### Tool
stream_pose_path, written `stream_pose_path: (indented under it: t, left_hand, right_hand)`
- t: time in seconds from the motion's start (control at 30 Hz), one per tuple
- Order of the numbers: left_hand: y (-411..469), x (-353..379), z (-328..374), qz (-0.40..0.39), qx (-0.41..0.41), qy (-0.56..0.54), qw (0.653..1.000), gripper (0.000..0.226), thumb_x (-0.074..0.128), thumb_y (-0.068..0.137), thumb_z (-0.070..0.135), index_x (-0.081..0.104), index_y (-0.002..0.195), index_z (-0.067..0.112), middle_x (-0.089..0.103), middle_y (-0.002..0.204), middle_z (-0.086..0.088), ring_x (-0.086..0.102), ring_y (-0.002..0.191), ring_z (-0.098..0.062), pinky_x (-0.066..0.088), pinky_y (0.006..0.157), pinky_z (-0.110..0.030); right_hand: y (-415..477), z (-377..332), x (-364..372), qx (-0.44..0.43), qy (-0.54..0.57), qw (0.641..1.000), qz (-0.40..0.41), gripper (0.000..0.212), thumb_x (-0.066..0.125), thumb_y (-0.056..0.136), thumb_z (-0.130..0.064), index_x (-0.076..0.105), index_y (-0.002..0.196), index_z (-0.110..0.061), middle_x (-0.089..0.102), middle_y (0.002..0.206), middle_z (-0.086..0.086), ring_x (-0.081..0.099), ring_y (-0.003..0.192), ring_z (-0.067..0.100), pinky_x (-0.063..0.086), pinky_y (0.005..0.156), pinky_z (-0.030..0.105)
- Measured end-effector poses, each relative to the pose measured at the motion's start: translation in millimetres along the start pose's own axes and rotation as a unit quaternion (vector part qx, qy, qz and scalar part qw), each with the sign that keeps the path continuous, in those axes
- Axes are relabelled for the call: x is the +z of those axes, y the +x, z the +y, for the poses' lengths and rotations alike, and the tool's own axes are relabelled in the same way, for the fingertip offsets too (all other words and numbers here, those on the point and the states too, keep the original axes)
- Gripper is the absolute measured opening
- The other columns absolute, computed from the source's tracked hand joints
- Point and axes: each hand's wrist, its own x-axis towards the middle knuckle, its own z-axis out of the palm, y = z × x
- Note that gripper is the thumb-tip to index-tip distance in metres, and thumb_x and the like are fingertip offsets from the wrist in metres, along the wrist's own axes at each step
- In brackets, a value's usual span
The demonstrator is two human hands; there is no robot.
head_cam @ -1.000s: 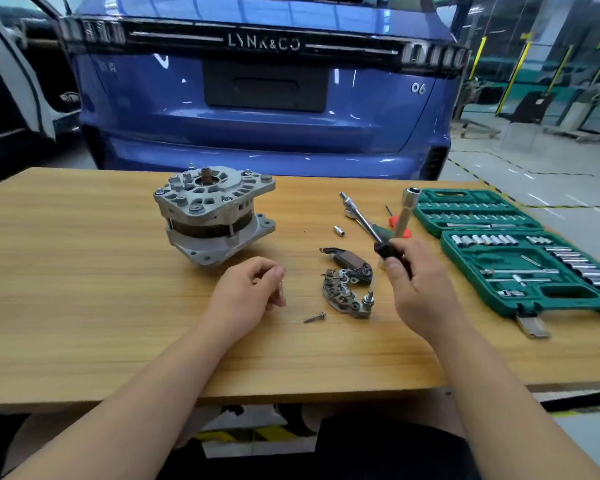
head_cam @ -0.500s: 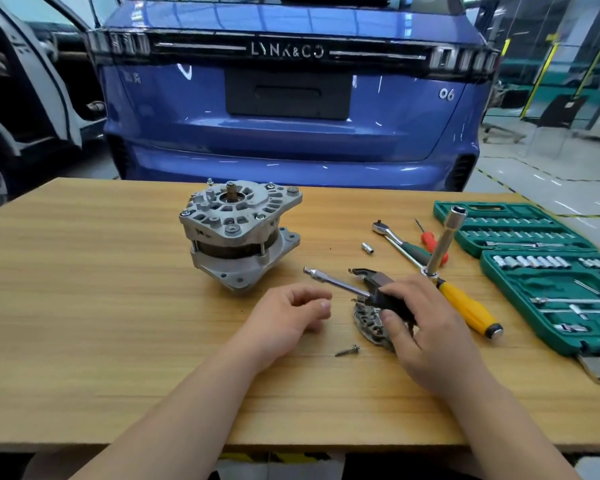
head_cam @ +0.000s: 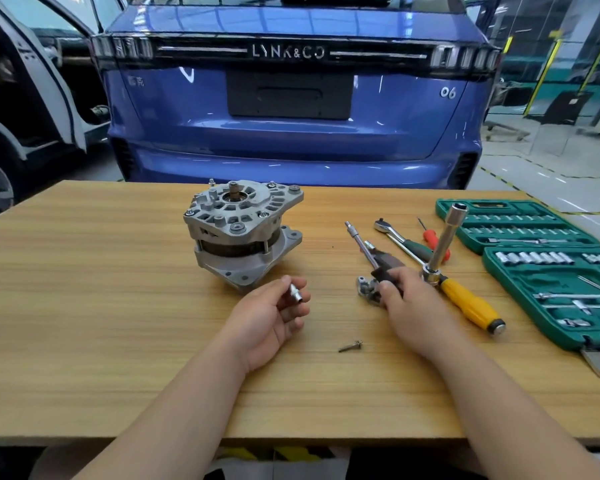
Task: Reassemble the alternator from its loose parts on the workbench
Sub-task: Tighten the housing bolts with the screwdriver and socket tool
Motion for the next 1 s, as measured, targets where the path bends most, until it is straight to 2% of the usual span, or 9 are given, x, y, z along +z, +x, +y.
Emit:
stream_pose_path:
  t: [0.17, 0.27, 0.33, 0.5, 0.6, 0.67, 0.8, 0.93, 1.0]
  left_hand:
    - [17.4, 24.0, 1.7, 0.018, -0.02, 0.09, 0.996, 0.045, 0.038, 0.099, 0.05, 0.061, 0.102, 0.011, 0.049, 0.061, 0.002, 0.045, 0.046, -0.013, 0.036, 0.04, -0.024]
    - [32.4, 39.5, 4.5, 0.042, 0.071, 0.33, 0.94, 0.047, 0.041, 0.095, 0.056, 0.061, 0.085, 0.015, 0.045, 0.053, 0.008, 0.039, 0.042, -0.011, 0.034, 0.045, -0.025]
    - [43.6, 43.5, 6.5, 0.057, 0.111, 0.395, 0.91, 0.045, 0.043, 0.095, 0.055, 0.059, 0.076, 0.016, 0.044, 0.045, 0.011, 0.039, 0.04, -0.009, 0.035, 0.048, -0.026]
    - [58.1, 67.2, -13.7, 0.092, 0.079, 0.278, 0.953, 0.04, 0.047, 0.095, 0.049, 0.051, 0.071, 0.018, 0.041, 0.043, 0.01, 0.037, 0.041, -0.013, 0.031, 0.045, -0.025]
    - [61.9, 67.5, 6.5, 0.182, 0.107, 0.162, 0.964, 0.036, 0.044, 0.099, 0.043, 0.048, 0.074, 0.017, 0.039, 0.045, 0.009, 0.035, 0.04, -0.013, 0.03, 0.042, -0.02]
    - [66.4, 61.9, 17.5, 0.183, 0.179, 0.264, 0.93, 0.041, 0.04, 0.1, 0.043, 0.047, 0.069, 0.017, 0.043, 0.051, 0.006, 0.04, 0.048, -0.018, 0.036, 0.05, -0.025]
    - [72.4, 93.0, -5.6, 0.054, 0.176, 0.605, 0.774, 0.046, 0.044, 0.097, 0.048, 0.048, 0.065, 0.016, 0.048, 0.058, 0.0, 0.046, 0.054, -0.018, 0.033, 0.05, -0.03]
    - [98.7, 106.0, -11.8, 0.061, 0.144, 0.703, 0.693, 0.036, 0.05, 0.096, 0.041, 0.058, 0.078, 0.012, 0.058, 0.074, -0.004, 0.056, 0.074, -0.025, 0.043, 0.063, -0.031]
    - [108.5, 106.5, -9.6, 0.054, 0.134, 0.714, 0.685, 0.029, 0.051, 0.097, 0.036, 0.064, 0.091, 0.012, 0.065, 0.084, -0.005, 0.06, 0.083, -0.027, 0.047, 0.067, -0.03]
  right_hand:
    - [-6.3, 9.1, -9.1, -0.117, -0.011, 0.992, -0.055, 0.016, 0.06, 0.092, -0.034, 0.053, 0.088, -0.047, 0.061, 0.083, -0.021, 0.054, 0.083, -0.008, 0.038, 0.063, 0.011]
    - [-8.3, 8.4, -2.1, -0.147, -0.001, 0.987, -0.061, 0.016, 0.063, 0.091, -0.032, 0.056, 0.085, -0.045, 0.062, 0.08, -0.019, 0.054, 0.081, -0.007, 0.037, 0.065, 0.006]
    - [-5.5, 11.6, -5.0, -0.129, 0.029, 0.99, -0.052, 0.017, 0.062, 0.092, -0.029, 0.057, 0.084, -0.042, 0.061, 0.075, -0.018, 0.054, 0.076, -0.009, 0.036, 0.063, 0.006]
    - [-3.4, 25.7, -12.9, -0.066, 0.06, 0.994, -0.055, 0.01, 0.061, 0.092, -0.031, 0.064, 0.083, -0.031, 0.064, 0.067, -0.012, 0.054, 0.062, -0.004, 0.038, 0.057, 0.017]
    - [-4.2, 38.4, -21.8, -0.026, 0.128, 0.991, -0.026, 0.018, 0.06, 0.093, -0.028, 0.063, 0.076, -0.026, 0.063, 0.06, -0.009, 0.048, 0.05, 0.002, 0.04, 0.055, 0.025]
    - [-4.9, 45.1, -26.3, 0.001, 0.188, 0.982, 0.001, 0.024, 0.058, 0.095, -0.025, 0.062, 0.072, -0.026, 0.06, 0.057, -0.006, 0.044, 0.047, 0.009, 0.037, 0.053, 0.029]
    - [0.3, 42.5, -19.2, 0.043, 0.184, 0.979, 0.079, 0.024, 0.055, 0.096, -0.028, 0.06, 0.074, -0.02, 0.059, 0.054, -0.012, 0.045, 0.043, 0.004, 0.038, 0.052, 0.027]
    - [0.6, 41.7, -17.7, 0.059, 0.207, 0.971, 0.105, 0.026, 0.054, 0.096, -0.028, 0.058, 0.073, -0.018, 0.055, 0.048, -0.015, 0.043, 0.041, 0.004, 0.036, 0.051, 0.027]
    - [0.0, 41.4, -17.4, 0.059, 0.196, 0.974, 0.093, 0.024, 0.055, 0.096, -0.03, 0.059, 0.075, -0.019, 0.056, 0.049, -0.015, 0.043, 0.041, 0.002, 0.036, 0.05, 0.026]
